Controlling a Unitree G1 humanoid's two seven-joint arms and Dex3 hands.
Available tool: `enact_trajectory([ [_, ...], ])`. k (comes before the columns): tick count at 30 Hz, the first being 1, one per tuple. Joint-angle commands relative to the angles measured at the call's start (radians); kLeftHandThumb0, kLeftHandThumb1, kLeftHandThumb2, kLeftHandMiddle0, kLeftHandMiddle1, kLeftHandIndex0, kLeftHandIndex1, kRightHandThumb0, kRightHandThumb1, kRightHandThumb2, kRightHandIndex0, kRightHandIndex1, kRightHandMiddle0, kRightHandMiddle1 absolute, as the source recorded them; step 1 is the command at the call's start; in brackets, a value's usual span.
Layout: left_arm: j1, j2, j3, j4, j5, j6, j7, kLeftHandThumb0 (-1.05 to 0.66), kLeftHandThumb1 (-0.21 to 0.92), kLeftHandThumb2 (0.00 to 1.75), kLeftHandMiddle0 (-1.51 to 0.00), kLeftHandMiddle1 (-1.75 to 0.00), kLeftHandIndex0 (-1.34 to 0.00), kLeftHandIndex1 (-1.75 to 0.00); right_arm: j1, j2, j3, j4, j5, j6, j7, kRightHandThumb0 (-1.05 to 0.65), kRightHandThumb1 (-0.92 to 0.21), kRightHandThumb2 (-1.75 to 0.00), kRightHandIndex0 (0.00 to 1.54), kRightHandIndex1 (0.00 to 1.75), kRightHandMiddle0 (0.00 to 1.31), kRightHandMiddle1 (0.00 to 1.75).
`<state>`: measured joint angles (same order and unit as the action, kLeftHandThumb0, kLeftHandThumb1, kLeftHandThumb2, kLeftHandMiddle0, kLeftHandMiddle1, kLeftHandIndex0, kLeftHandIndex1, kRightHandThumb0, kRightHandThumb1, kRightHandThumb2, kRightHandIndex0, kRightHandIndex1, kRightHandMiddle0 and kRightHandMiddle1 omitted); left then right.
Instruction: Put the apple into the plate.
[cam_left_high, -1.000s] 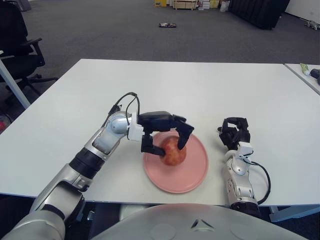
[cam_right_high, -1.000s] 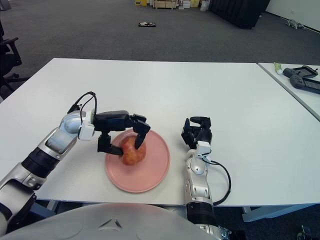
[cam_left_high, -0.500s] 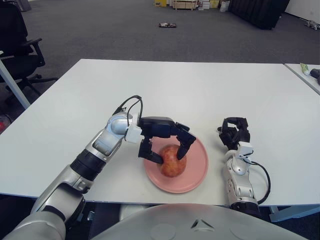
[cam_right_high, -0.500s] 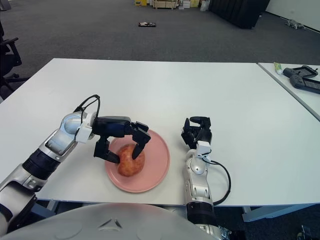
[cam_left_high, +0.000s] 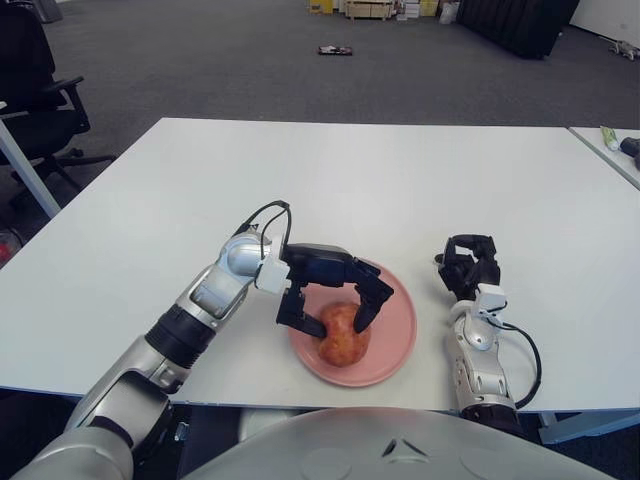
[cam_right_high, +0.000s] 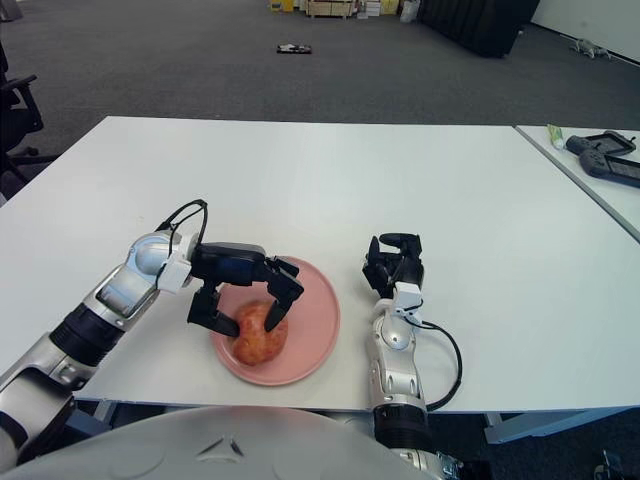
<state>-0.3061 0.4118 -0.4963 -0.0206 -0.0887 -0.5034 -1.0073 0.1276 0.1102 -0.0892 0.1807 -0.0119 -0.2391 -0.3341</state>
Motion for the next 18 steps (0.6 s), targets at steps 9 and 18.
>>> enact_trajectory([
  [9,0.019,-0.061,0.018,0.075,0.076,-0.142,0.105,0.00,0.15,1.48,-0.74,-1.74,-0.56,-1.65,0.014,0.032,-0.007,0.018,0.009,0.035,-0.009,-0.36,-0.80,-0.70,0.49,1.46,0.26,1.75],
  [18,0.012,-0.057,0.015,0.070,0.131,-0.135,0.129,-0.29,0.63,0.85,-0.21,-1.32,-0.08,-1.45,0.015,0.031,-0.002,0.009,-0.017,0.057,-0.039,-0.36,-0.81,-0.68,0.47,1.47,0.26,1.75],
])
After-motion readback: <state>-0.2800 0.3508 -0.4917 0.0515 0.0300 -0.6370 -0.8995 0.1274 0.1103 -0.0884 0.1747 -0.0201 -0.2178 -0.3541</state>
